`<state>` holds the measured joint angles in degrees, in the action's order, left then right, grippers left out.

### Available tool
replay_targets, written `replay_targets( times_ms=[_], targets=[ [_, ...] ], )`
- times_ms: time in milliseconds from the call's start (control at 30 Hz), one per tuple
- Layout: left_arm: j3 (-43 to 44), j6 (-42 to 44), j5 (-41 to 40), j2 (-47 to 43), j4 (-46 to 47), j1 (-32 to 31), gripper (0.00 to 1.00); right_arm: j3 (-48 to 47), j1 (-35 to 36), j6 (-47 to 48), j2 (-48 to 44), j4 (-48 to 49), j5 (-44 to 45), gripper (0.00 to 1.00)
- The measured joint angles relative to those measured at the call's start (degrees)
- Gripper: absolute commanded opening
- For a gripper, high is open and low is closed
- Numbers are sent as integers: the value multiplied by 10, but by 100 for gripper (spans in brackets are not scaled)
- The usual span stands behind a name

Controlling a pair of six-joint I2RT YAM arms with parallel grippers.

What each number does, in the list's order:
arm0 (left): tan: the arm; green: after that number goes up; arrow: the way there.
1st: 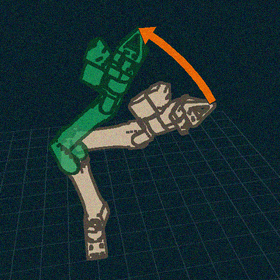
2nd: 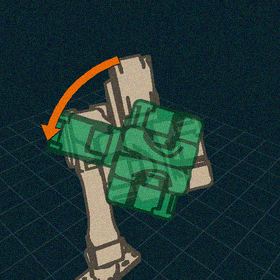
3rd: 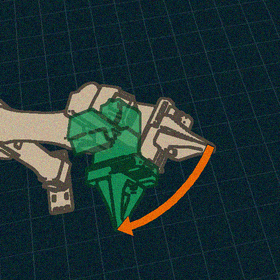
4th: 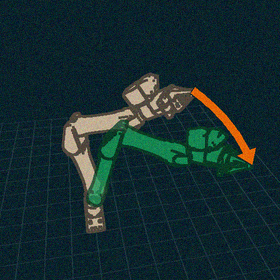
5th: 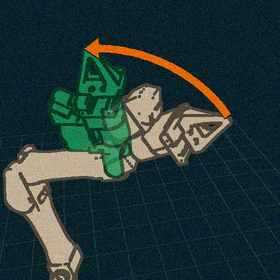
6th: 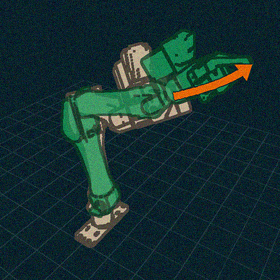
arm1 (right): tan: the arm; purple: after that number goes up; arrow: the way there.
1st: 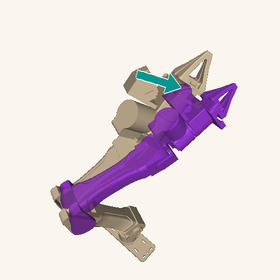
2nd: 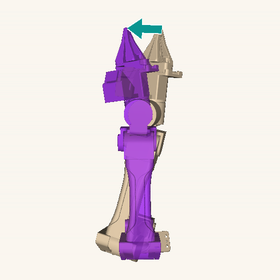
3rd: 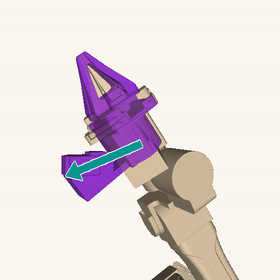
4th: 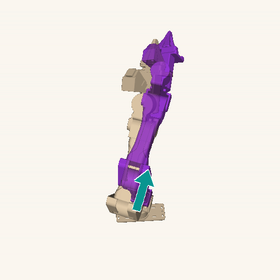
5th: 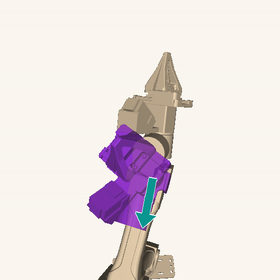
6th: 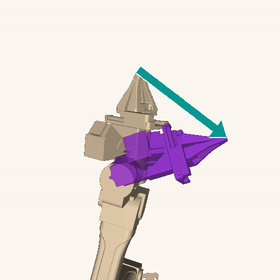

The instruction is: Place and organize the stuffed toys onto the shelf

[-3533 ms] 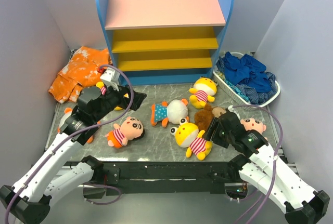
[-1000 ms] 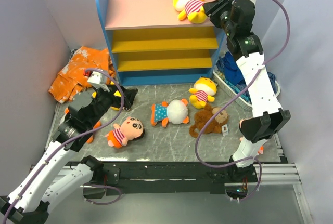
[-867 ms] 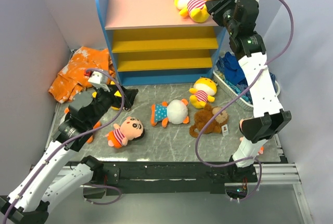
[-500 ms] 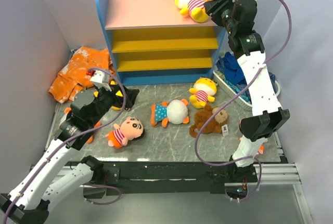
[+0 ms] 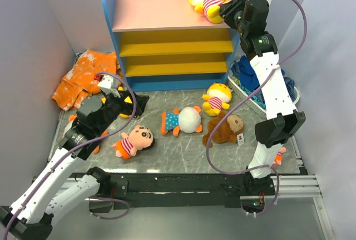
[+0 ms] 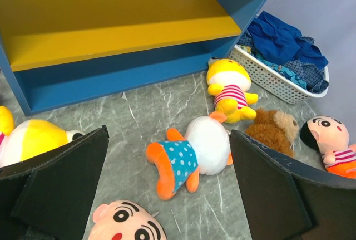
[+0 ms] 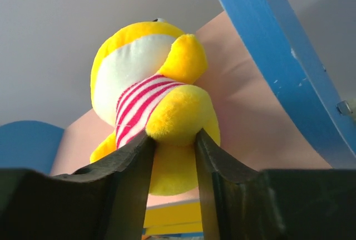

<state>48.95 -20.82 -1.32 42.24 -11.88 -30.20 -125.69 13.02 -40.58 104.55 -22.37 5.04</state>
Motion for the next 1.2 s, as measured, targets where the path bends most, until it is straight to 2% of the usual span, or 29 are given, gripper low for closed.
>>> replay_targets(
  times_ms=[33, 133, 267, 500, 667, 733, 867, 967, 1000, 1100, 1200],
  targets=[
    [0, 1, 0, 0, 0, 0, 96, 0, 0, 0, 2, 2, 2, 21],
    [0, 2, 0, 0, 0, 0, 96, 0, 0, -3, 3, 10, 9, 0],
    [0, 2, 0, 0, 0, 0, 96, 27, 4, -8, -6, 35, 33, 0],
    [0, 2, 0, 1, 0, 0, 96, 125, 27, -11, -67, 83, 128, 0],
    [0, 2, 0, 4, 0, 0, 96, 133, 33, -11, -83, 82, 159, 0],
    [0, 2, 0, 4, 0, 0, 96, 132, 33, -11, -83, 80, 161, 10],
    [0, 2, 0, 3, 0, 0, 96, 130, 34, -16, -83, 75, 162, 11],
    [0, 2, 0, 4, 0, 0, 96, 124, 34, -26, -81, 67, 163, 23],
    [0, 2, 0, 4, 0, 0, 96, 123, 34, -31, -81, 67, 163, 35],
    [0, 2, 0, 3, 0, 0, 96, 122, 34, -38, -81, 63, 158, 51],
    [0, 2, 0, 3, 0, 0, 96, 111, 34, -33, -81, 51, 139, 63]
  ],
)
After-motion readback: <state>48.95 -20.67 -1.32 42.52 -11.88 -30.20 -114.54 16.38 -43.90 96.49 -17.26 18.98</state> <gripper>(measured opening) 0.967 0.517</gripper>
